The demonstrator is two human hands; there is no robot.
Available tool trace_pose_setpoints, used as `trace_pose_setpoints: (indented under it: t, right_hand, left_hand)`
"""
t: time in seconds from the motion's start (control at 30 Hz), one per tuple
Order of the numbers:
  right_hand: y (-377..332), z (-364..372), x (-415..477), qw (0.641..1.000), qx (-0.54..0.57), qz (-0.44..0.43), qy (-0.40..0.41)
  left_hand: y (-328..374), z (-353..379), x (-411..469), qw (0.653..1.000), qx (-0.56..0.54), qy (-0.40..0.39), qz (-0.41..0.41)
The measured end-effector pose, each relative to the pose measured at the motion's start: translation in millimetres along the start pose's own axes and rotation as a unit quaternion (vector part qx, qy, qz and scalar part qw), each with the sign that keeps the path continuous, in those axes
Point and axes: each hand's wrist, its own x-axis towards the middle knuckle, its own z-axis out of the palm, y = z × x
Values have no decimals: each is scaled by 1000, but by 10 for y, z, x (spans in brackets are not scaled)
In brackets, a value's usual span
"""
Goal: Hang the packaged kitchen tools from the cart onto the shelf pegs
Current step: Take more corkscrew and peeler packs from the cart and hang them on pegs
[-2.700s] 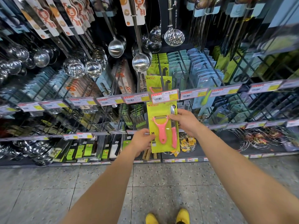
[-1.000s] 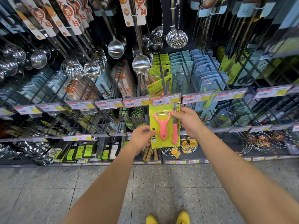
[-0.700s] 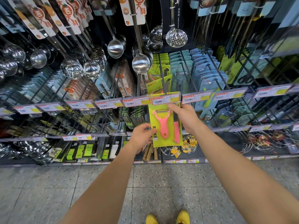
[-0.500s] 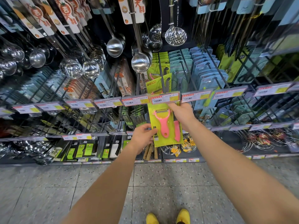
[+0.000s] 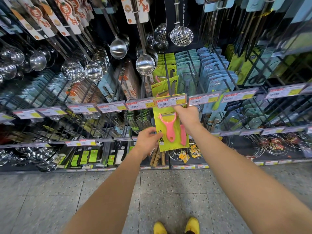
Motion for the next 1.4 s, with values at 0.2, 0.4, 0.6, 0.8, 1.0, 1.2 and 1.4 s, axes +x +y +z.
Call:
trace_pose_setpoints:
  t: [0.2,0.4,0.6,0.8,1.0,1.2,1.4]
  right_hand:
    - [19,13,4,1000,-27,-8,3]
    - [99,47,42,999,-37,-34,5]
    - [151,41,75,999,-23,-47,-16]
    - [149,54,99,999,-10,-40,-15]
    - [173,69,130,1000,11,-25,-5]
    - [150,42,193,997,-57,-42,-35]
    - [242,-66,204,987,-118,-94,-61]
  left_hand:
    - [-2,11,20,1000,7,4,1]
    - [3,7,4,1000,-20,6,2]
    - [4,-28,4,1000,-8,4,1]
    - [-7,-25,9,1000,-7,9,-7]
    - [19,-22,10,1000,18,7,-8]
    - [59,-75,139,998,37,58,-14]
    - [201,64,146,990,80,104,-47]
